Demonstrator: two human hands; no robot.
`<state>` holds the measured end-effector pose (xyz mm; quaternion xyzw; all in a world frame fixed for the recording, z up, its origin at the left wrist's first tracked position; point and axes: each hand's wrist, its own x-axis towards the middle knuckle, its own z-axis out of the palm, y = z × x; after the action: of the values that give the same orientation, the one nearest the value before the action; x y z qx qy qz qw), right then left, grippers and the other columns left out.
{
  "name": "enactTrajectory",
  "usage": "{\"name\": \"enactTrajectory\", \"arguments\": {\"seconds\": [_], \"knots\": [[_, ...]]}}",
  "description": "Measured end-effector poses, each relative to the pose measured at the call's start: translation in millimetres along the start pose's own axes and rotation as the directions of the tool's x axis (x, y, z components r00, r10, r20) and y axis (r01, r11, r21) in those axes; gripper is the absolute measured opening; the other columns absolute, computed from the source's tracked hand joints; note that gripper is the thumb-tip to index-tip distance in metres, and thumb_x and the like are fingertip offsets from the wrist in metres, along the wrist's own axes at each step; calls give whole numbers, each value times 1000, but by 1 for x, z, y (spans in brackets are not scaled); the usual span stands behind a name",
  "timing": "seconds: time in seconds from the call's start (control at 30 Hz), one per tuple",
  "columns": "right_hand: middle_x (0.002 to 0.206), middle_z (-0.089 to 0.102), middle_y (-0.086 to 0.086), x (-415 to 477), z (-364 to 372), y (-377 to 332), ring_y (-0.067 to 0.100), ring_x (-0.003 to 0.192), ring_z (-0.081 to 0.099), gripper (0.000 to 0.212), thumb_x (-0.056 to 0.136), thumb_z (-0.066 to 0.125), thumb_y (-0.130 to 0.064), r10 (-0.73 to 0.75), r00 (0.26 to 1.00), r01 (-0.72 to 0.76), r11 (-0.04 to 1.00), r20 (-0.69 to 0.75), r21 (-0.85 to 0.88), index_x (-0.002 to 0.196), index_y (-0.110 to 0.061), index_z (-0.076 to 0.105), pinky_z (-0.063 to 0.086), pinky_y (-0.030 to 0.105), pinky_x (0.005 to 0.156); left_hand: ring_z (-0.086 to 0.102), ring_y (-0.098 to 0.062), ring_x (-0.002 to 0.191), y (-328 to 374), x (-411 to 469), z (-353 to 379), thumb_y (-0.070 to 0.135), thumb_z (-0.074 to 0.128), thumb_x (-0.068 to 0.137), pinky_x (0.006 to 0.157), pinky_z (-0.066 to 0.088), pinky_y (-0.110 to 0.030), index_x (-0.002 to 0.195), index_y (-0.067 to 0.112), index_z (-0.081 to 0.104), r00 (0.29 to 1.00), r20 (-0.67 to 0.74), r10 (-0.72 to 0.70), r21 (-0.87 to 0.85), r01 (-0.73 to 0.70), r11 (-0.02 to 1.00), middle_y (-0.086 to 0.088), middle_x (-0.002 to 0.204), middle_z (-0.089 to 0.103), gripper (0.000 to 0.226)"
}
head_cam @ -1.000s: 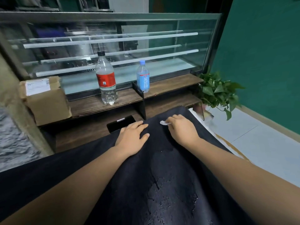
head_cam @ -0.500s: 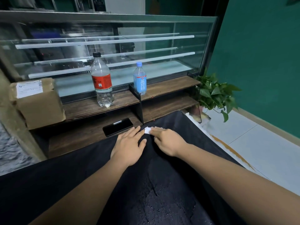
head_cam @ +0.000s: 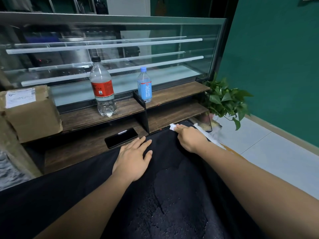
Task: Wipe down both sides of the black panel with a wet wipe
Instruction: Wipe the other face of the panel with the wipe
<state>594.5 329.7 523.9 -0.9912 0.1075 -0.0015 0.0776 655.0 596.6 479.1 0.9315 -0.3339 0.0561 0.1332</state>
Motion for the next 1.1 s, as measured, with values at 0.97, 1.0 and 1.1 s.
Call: {"name": "enactTrajectory", "arguments": {"seconds": [0.97, 1.0, 1.1], "knots": [[155, 52, -4, -63, 15, -51, 29, 134, 56, 45, 104, 35, -19, -109, 993, 111, 993, -51, 37, 147, -31, 41, 43, 40, 105, 16, -4, 158, 0, 1, 1, 63, 21, 105, 126, 19, -36, 161, 47, 30, 1000, -15, -4, 20, 4, 1000, 21, 170, 24, 59], [158, 49, -5, -68, 18, -54, 25, 140, 52, 43, 106, 35, -20, -143, 989, 145, 989, -45, 29, 147, -28, 43, 40, 39, 110, 16, -4, 158, 0, 1, 1, 63, 21, 105, 126, 19, -36, 161, 47, 30, 1000, -14, -5, 18, 5, 1000, 21, 170, 24, 59], [167, 36, -7, -79, 22, -54, 13, 153, 33, 46, 109, 34, -22, -227, 974, 227, 973, -28, 25, 154, -23, 42, 24, 35, 126, 16, -4, 158, 0, 1, 2, 64, 21, 105, 126, 20, -36, 161, 47, 30, 1000, -13, -2, 21, 2, 1000, 21, 170, 24, 59]]}}
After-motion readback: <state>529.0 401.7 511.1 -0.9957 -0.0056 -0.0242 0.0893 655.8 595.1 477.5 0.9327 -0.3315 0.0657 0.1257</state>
